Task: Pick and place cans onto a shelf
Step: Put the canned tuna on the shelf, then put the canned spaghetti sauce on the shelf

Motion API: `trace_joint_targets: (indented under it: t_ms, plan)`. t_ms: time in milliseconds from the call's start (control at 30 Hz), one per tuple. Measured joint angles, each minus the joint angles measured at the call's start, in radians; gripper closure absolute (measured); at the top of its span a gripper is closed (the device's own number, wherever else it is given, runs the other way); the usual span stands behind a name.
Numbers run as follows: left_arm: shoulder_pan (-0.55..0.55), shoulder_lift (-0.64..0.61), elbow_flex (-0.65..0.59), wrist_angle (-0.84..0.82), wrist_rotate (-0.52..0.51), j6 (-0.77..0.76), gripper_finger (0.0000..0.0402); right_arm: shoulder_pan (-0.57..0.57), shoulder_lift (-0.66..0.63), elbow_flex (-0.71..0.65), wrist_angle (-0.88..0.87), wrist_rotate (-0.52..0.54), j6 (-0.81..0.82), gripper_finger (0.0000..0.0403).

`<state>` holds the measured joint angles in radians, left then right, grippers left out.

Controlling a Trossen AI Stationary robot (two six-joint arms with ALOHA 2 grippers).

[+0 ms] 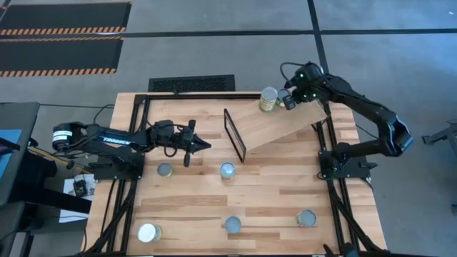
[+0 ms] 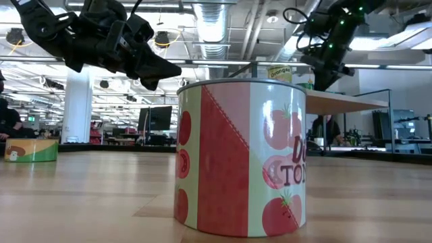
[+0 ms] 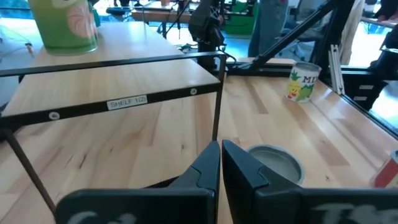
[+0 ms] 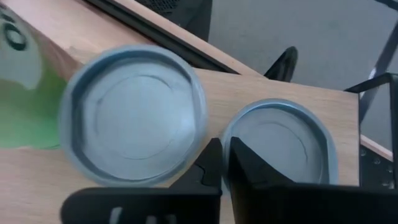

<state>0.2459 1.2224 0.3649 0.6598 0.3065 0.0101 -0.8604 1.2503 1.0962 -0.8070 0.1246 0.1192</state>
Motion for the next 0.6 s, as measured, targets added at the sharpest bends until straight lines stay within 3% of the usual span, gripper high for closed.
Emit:
trace_joint_targets:
  t_ms: [433, 600]
  plan:
    - [-0.001, 0.0, 0.0, -0.043, -0.001, -0.01, 0.0395, 0.0, -0.018, 0.002, -0.003, 0.038, -0.044, 0.0283]
    - [-0.001, 0.0, 0.0, -0.043, -0.003, -0.017, 0.0395, 0.009, -0.083, 0.075, -0.105, 0.064, -0.164, 0.0296]
